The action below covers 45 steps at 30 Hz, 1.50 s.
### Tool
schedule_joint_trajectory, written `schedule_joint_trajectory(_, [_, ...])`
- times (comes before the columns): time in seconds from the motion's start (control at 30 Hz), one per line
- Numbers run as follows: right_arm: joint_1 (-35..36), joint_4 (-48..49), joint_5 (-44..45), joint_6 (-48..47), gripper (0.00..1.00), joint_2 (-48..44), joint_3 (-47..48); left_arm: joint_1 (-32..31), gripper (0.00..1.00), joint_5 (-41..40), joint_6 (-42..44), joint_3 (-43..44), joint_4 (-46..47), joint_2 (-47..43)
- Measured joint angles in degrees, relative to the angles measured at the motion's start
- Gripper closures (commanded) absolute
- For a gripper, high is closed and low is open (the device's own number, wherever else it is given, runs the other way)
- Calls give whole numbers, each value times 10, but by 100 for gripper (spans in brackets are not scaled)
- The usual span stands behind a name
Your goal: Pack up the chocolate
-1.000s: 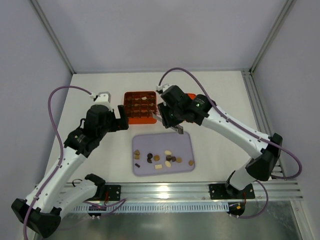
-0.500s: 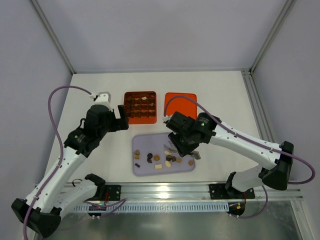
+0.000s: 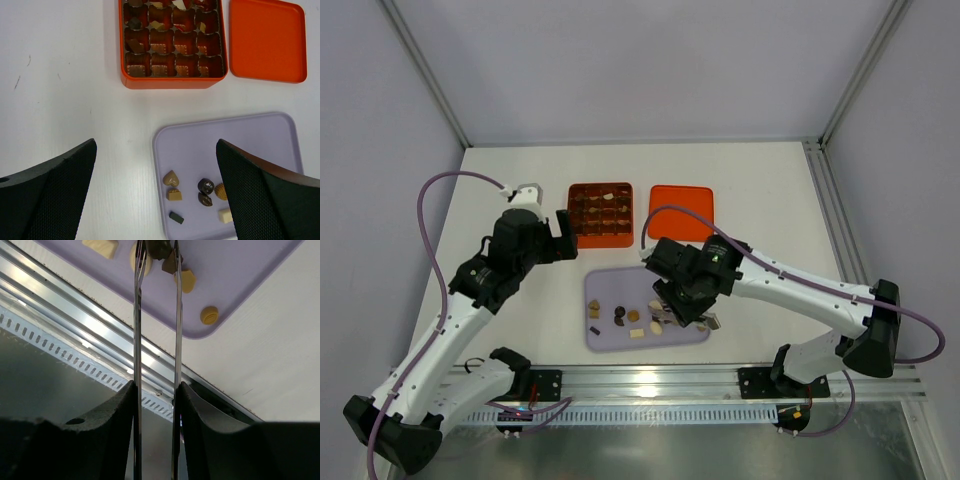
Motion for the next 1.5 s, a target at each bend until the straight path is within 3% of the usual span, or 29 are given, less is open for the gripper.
schedule_joint_trajectory(1.23, [10, 1, 9, -5, 58, 52, -9, 0, 0, 0, 0, 0, 0, 0])
schedule_joint_trajectory(1.5, [10, 7, 12, -5, 67, 59, -9, 0, 0, 0, 0, 0, 0, 0])
